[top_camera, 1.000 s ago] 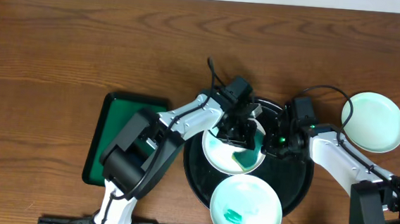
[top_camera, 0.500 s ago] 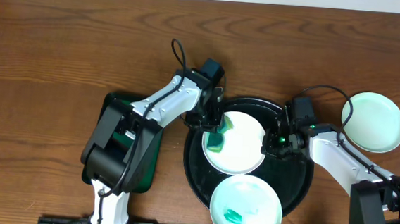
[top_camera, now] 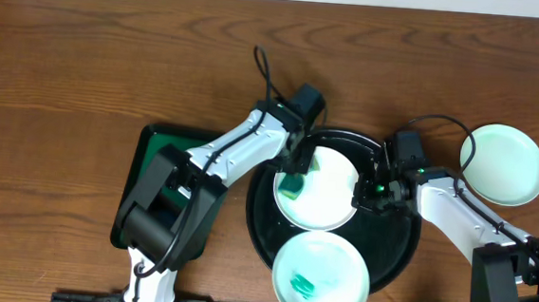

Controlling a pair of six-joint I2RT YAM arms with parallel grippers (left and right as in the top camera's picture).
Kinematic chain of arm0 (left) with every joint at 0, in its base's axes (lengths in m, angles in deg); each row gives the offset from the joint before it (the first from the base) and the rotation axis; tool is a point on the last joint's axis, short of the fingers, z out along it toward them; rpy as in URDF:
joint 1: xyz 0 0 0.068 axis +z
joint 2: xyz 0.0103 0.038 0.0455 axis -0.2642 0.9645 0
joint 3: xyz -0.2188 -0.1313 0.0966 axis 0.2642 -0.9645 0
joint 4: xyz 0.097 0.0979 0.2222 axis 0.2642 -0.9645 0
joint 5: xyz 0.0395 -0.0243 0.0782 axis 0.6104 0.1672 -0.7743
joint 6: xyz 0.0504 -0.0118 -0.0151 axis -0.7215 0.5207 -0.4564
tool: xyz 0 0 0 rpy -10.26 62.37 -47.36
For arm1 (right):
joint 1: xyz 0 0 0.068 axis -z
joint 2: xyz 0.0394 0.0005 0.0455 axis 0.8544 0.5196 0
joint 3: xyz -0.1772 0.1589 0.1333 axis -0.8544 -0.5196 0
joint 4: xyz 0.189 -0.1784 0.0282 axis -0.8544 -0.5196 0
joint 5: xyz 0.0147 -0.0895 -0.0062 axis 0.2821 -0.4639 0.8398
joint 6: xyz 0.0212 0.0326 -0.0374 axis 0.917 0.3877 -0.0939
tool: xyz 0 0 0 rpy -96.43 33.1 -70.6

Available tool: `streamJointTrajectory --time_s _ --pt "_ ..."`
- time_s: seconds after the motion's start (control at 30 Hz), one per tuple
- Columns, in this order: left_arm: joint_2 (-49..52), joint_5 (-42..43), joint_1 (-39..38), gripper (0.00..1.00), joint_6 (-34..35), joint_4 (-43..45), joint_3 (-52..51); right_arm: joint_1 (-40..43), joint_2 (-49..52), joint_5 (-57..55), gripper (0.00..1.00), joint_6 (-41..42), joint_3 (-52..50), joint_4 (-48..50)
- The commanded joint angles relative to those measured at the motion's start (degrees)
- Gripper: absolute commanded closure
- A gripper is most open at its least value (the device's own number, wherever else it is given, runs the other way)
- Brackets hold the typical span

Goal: Clean dirty plates on tray and stack at the side
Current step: 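Scrub the white plate with the sponge in the left gripper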

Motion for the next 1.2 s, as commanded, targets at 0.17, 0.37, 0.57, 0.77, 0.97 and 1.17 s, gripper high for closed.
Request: streamJointTrajectory --time_s 0.17,0.37,0.57,0.77,0.97,1.17 --pt "-1.57 -16.26 -1.27 0.93 -0.74 -0.31 2.6 0.09 1.03 -4.07 0.99 -0.9 -0.9 0.24" --pt "-1.7 -17.86 -3.41 0.93 -0.94 -0.37 2.6 0.09 1.03 -4.07 0.99 -0.92 -0.9 0.44" --pt "-1.44 -6.49 -5.46 0.93 -2.67 3.06 2.54 0.09 1.03 -4.07 0.99 -0.92 -0.9 0.48" --pt "-1.25 2.64 -7.34 0.93 -2.58 8.81 2.49 0.09 1.03 -4.04 0.99 -0.94 -0.9 0.42" --pt "-1.27 4.22 -7.61 0.93 -2.45 10.71 2.49 0.09 1.03 -4.04 0.99 -0.94 -0.9 0.37" --pt "-1.27 -0.9 -5.68 0.93 -0.87 4.7 2.49 0.09 1.03 -4.04 0.99 -0.94 -0.9 0.35"
